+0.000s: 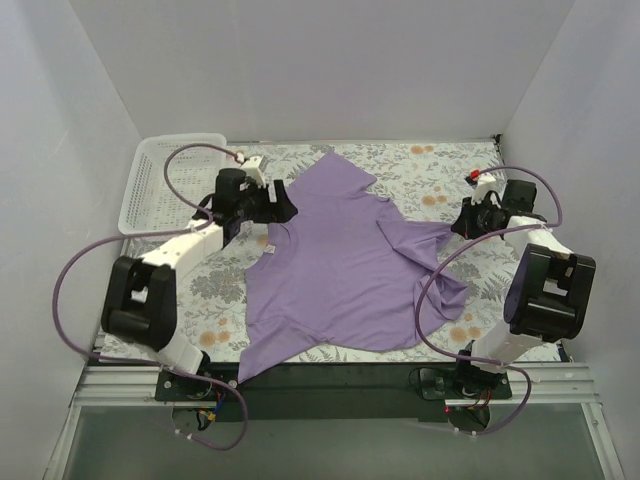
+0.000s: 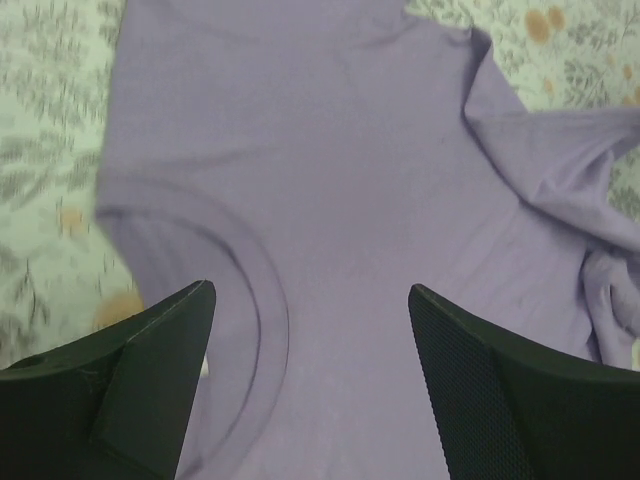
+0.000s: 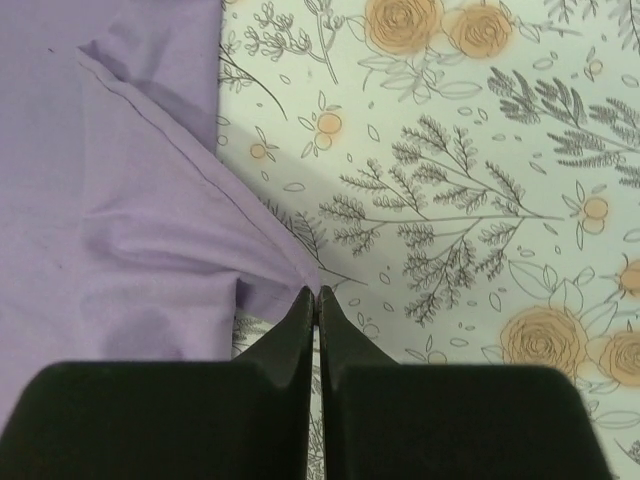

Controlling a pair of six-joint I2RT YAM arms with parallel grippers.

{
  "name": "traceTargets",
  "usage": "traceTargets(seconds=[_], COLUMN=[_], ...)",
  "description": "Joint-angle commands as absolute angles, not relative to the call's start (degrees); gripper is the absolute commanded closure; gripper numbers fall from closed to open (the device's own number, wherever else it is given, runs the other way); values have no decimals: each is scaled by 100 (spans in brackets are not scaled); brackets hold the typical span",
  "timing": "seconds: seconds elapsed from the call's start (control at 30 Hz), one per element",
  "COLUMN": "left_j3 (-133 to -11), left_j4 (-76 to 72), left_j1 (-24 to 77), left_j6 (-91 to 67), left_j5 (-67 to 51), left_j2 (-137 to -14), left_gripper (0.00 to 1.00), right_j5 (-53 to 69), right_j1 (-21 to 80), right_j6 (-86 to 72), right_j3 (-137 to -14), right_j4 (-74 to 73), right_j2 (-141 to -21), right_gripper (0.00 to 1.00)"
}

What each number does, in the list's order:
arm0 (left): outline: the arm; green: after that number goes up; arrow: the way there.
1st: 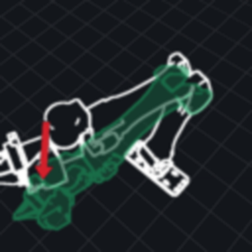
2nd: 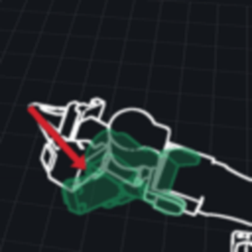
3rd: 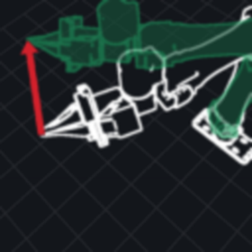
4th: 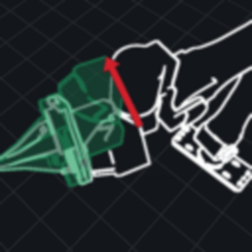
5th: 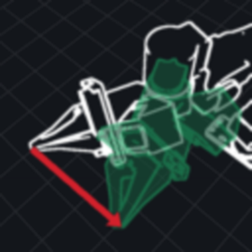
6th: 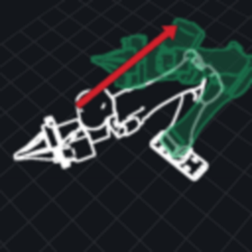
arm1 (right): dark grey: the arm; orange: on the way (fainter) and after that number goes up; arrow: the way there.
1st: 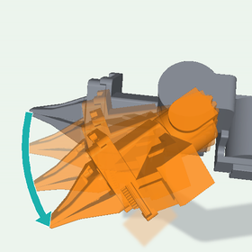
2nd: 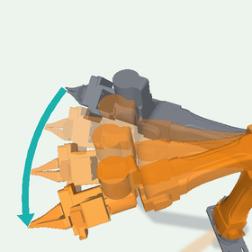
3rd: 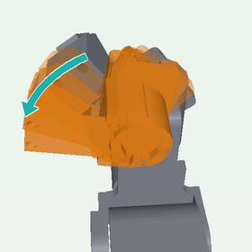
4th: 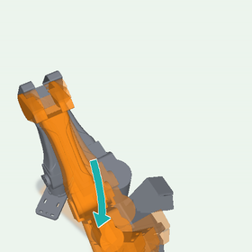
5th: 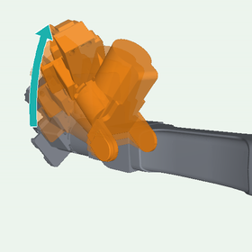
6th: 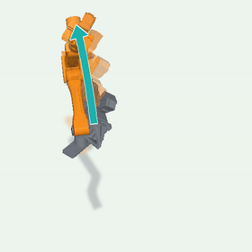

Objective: Fold and stack the t-shirts

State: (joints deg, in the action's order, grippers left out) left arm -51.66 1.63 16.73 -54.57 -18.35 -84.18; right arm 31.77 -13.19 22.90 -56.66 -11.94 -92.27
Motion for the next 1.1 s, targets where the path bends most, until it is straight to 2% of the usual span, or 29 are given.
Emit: traceTargets(seconds=[0.0,0.17,0.37,0.63,1.0,1.07], left_j3=[-6238,-7950,-8911,-9176,-8807,-8807], left_j4=[-299,245,782,1397,1687,1810], left_j1=[1679,1679,1679,1696,1810,1828], left_j6=[-5520,-5520,-5441,-5212,-4931,-4896], left_j5=[-2083,-1908,-1389,-520,-255,-255], left_j2=[-9481,-10949,-12022,-12340,-12261,-12313], left_gripper=[24,31,40,49,51,54], right_j5=[3419,3594,3735,3858,3929,3946], right_j1=[-1485,-1591,-1652,-1670,-1758,-1775], right_j6=[2171,2171,2180,2171,2180,2180], right_j3=[-5581,-5537,-5555,-5563,-5546,-5546], right_j4=[-888,-888,-897,-905,-932,-941], right_j2=[-8930,-8895,-8956,-9017,-9105,-9114], right_gripper=[99,99,99,99,99,99])
